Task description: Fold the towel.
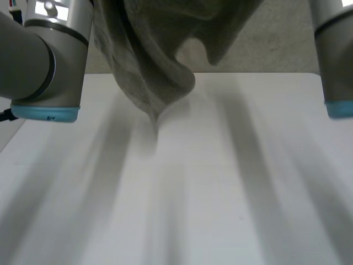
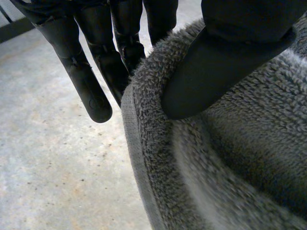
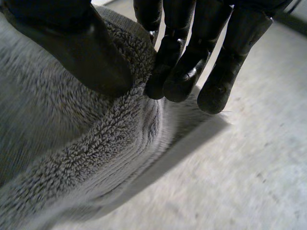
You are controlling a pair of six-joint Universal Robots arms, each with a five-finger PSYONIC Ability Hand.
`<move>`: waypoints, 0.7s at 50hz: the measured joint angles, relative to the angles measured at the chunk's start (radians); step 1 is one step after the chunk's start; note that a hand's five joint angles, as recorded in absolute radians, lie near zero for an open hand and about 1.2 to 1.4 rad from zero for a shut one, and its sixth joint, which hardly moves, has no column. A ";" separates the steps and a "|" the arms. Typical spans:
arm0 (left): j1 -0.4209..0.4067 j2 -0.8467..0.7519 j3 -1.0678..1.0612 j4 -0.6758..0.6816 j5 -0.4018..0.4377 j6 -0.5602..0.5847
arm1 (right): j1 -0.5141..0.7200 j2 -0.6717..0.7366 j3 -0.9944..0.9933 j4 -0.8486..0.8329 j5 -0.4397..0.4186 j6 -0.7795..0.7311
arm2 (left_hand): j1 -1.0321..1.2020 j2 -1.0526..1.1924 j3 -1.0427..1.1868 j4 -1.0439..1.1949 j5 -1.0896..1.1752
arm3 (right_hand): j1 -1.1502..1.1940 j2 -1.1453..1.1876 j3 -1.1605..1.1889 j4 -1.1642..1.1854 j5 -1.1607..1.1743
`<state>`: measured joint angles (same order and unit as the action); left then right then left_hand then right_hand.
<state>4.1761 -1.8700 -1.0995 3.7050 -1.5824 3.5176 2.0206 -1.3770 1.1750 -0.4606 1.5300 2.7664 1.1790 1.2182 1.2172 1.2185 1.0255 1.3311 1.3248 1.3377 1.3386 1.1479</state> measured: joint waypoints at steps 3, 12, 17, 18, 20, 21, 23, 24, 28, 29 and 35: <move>-0.001 -0.011 -0.027 -0.005 -0.008 -0.001 | -0.009 -0.004 0.080 0.069 -0.042 -0.043 | 0.002 0.000 0.000 0.000 0.000 | 0.000 0.002 0.000 0.000 0.000; 0.000 -0.002 -0.492 -0.016 0.012 0.009 | -0.047 0.047 0.416 0.269 -0.234 -0.189 | 0.007 0.000 0.000 0.000 0.000 | 0.000 0.002 0.000 0.000 0.000; -0.001 -0.029 -0.723 -0.001 0.048 0.043 | -0.053 0.101 0.583 0.277 -0.287 -0.275 | 0.008 0.000 0.000 0.000 0.000 | -0.130 -0.129 -0.132 -0.130 -0.131; -0.001 -0.032 -0.741 0.002 0.052 0.047 | -0.053 0.108 0.603 0.276 -0.289 -0.287 | 0.008 0.000 0.000 0.000 0.000 | -0.244 -0.228 -0.229 -0.227 -0.229; -0.001 -0.044 -0.799 0.013 0.065 0.067 | -0.057 0.121 0.645 0.272 -0.293 -0.314 | 0.008 0.000 0.000 0.000 0.000 | -0.533 -0.536 -0.515 -0.509 -0.516; 0.000 -0.051 -0.837 0.025 0.074 0.084 | -0.063 0.126 0.671 0.269 -0.294 -0.328 | 0.008 0.000 0.000 0.000 0.000 | -0.784 -0.786 -0.788 -0.780 -0.802; 0.003 -0.052 -0.869 0.042 0.081 0.102 | -0.078 0.122 0.692 0.262 -0.291 -0.330 | 0.008 0.000 0.000 0.000 0.000 | -0.963 -0.960 -0.965 -0.961 -0.981; 0.004 -0.051 -0.876 0.049 0.083 0.107 | -0.083 0.120 0.696 0.260 -0.290 -0.327 | 0.008 0.000 0.000 0.000 0.000 | -0.985 -0.972 -0.991 -0.992 -1.011; 0.012 -0.024 -0.904 0.087 0.087 0.121 | -0.125 0.081 0.715 0.218 -0.283 -0.251 | 0.008 0.000 0.000 0.000 0.000 | -1.012 -0.975 -1.001 -1.019 -1.047; 0.013 -0.020 -0.905 0.092 0.087 0.122 | -0.131 0.074 0.717 0.210 -0.282 -0.234 | 0.008 0.000 0.000 0.000 0.000 | -1.012 -0.975 -1.001 -1.019 -1.047; 0.017 0.025 -0.918 0.134 0.085 0.119 | -0.210 0.014 0.756 0.117 -0.287 0.003 | 0.008 0.000 0.000 0.000 0.000 | -1.012 -0.975 -1.001 -1.019 -1.047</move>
<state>4.1929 -1.8450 -2.0175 3.8390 -1.4975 3.6368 1.8105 -1.3627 1.9314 -0.3432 1.2428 2.7693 1.1873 1.2183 1.2173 1.2186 1.0260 0.3194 0.3500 0.3368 0.3198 0.1006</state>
